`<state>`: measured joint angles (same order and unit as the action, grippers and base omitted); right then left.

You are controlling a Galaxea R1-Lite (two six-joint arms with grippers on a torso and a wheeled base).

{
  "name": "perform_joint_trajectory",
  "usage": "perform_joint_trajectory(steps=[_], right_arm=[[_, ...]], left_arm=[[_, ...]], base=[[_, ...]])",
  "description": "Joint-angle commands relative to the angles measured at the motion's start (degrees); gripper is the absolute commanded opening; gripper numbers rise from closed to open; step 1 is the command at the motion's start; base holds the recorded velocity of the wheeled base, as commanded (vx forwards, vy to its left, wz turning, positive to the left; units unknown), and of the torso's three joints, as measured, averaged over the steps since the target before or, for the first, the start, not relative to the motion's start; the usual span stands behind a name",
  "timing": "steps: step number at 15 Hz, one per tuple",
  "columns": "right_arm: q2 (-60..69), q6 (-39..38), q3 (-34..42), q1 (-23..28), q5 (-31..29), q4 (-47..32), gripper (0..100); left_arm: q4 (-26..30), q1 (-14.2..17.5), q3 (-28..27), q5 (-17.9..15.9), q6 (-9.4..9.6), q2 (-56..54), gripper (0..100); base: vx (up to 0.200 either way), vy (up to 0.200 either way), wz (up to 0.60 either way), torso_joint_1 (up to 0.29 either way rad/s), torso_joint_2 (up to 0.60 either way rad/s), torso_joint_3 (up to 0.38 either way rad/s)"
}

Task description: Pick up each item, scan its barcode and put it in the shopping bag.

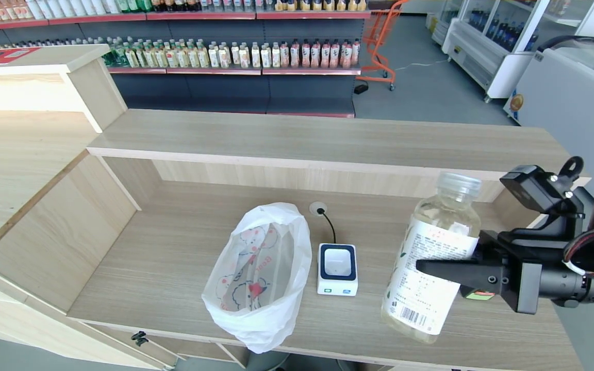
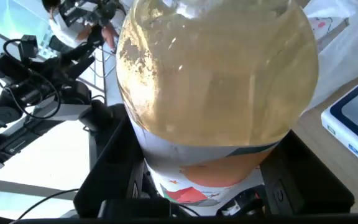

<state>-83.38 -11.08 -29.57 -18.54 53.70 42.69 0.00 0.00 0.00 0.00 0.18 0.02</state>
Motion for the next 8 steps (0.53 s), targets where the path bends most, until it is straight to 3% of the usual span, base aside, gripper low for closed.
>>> perform_joint_trajectory(steps=[1,8], right_arm=[[0.59,0.01,0.04,-1.23,0.00,0.02,0],[0.50,0.18,-0.13,-2.29,0.09,-0.77,0]], left_arm=[[0.00,0.00,0.00,0.00,-0.01,-0.02,100],[0.00,0.00,0.00,0.00,-0.01,-0.02,100]], base=[[0.000,0.000,0.00,0.000,0.00,0.000],[0.000,0.000,0.00,0.000,0.00,0.000]])
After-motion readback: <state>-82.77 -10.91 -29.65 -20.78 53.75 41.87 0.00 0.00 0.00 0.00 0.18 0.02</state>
